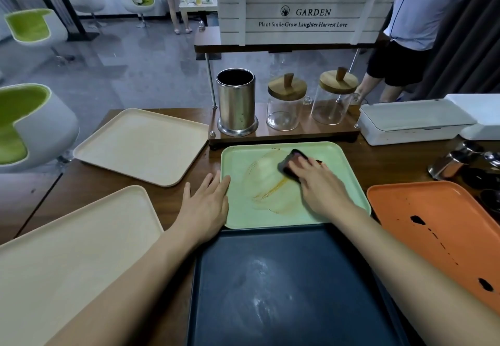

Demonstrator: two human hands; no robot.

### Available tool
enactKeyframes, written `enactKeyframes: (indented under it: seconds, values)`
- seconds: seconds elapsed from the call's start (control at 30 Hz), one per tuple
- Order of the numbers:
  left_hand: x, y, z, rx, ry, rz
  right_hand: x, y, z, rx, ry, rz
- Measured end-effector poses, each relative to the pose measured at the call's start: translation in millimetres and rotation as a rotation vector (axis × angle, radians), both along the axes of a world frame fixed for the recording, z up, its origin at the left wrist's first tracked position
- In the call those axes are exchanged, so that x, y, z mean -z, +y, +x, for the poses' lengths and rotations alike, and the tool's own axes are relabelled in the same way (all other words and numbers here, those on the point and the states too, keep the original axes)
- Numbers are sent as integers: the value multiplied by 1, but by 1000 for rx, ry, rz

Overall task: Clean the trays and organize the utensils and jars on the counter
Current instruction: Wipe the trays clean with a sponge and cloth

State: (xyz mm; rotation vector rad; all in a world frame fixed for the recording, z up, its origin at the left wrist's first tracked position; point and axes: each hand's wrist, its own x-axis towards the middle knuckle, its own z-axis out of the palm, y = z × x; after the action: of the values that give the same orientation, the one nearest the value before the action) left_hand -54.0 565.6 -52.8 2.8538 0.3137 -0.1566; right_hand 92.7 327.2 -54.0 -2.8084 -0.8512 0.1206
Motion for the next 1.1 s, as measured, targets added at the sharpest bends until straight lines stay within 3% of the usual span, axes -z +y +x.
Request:
enactKeyframes:
  seconds: [0.33,0.5,0.7,0.87,1.1]
  values:
    - [2,-3,-1,-19,-18,112,-7,-22,22,227,-53,-81]
    - [5,-3,0,1,-32,77,-12,-21,-24,123,-10,-12]
    - [7,0,0,2,-54,48,-18,31,-90,-192,42,140]
    - [5,0,0,-1,-56,51,-25,16,-97,-296,24,74]
    - [2,1,-1,13,-37,28,-36,-67,-66,15,84,-53]
